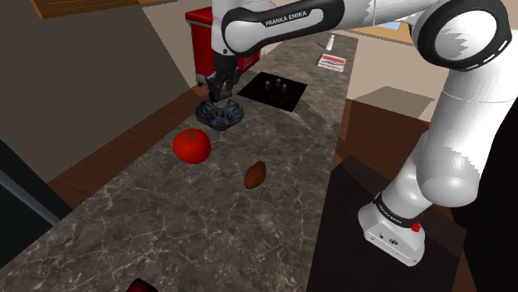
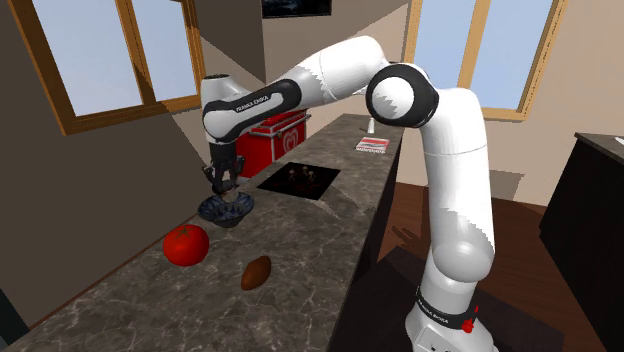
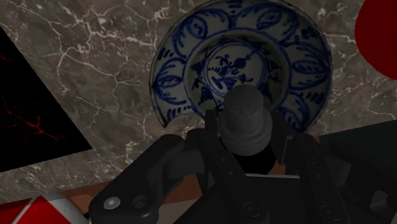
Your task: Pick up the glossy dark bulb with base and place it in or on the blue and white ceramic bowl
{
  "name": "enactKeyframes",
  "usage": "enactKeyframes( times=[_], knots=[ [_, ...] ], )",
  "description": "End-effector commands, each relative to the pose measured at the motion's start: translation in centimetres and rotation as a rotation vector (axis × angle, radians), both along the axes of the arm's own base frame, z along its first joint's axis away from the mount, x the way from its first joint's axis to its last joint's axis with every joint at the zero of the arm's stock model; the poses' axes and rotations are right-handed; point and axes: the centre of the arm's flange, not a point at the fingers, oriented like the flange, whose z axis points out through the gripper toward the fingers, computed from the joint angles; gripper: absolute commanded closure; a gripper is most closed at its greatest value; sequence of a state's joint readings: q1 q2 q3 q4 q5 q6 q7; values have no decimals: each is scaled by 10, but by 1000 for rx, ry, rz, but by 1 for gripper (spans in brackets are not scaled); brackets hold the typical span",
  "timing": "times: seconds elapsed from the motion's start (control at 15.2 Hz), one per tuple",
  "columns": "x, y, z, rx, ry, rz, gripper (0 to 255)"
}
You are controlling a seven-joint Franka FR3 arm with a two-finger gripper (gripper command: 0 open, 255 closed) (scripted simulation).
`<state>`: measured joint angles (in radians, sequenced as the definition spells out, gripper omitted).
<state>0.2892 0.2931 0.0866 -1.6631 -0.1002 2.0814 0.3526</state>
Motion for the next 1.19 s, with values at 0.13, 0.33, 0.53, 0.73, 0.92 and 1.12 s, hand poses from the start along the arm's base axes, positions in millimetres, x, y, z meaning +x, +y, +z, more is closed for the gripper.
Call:
enactKeyframes(
  times=[0.13, 0.33, 0.53, 0.73, 0.92, 1.12],
  knots=[
    [-1, 1, -21, 0, -1, 0, 255],
    [-1, 1, -37, 0, -1, 0, 255],
    [-1, 1, -51, 0, -1, 0, 255],
    [-1, 1, -51, 0, -1, 0, 255],
    [-1, 1, -51, 0, -1, 0, 255],
    [-1, 1, -51, 0, -1, 0, 0]
  ],
)
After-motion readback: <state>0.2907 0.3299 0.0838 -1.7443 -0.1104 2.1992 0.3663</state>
